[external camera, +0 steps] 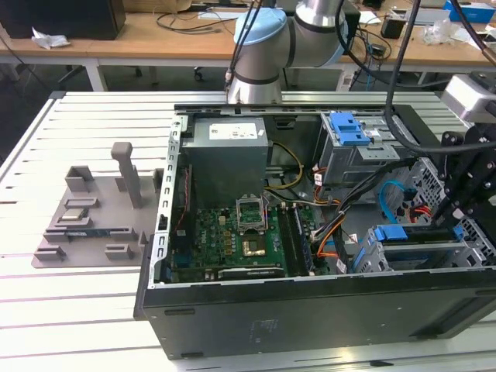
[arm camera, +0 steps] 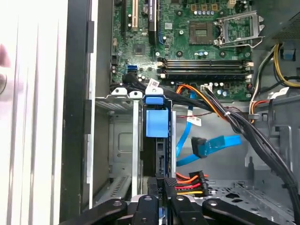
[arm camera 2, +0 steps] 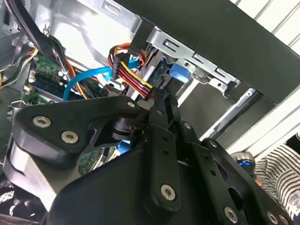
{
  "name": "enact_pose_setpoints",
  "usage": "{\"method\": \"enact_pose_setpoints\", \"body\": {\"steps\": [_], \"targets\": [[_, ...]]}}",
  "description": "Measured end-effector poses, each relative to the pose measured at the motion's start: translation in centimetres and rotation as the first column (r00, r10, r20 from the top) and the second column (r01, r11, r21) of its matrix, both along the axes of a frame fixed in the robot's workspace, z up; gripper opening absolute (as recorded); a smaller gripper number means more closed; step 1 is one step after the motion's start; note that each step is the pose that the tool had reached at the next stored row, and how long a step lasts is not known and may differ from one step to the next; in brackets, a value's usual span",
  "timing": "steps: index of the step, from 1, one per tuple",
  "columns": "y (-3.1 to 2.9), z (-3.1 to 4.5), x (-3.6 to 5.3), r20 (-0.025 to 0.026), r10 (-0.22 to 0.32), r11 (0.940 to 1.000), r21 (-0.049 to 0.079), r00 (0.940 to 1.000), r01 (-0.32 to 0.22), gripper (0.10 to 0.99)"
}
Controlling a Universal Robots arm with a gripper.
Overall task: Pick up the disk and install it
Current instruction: 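Insert the first disk wire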
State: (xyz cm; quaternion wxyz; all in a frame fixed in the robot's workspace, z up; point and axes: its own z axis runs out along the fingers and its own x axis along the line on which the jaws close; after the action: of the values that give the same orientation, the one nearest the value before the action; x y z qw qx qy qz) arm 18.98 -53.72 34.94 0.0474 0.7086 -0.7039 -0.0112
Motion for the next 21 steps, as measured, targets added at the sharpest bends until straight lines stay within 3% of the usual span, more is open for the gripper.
{"method": "enact_pose_setpoints", "body": {"steps": [8,21], "targets": [[0.37,-0.42,0.06,0.0000,0.001,1.0000,0.000,1.0000,-0.001,0.169],[0.38,-1.15,0.07,0.0000,0.001,1.0000,0.000,1.0000,-0.001,0.169]]}}
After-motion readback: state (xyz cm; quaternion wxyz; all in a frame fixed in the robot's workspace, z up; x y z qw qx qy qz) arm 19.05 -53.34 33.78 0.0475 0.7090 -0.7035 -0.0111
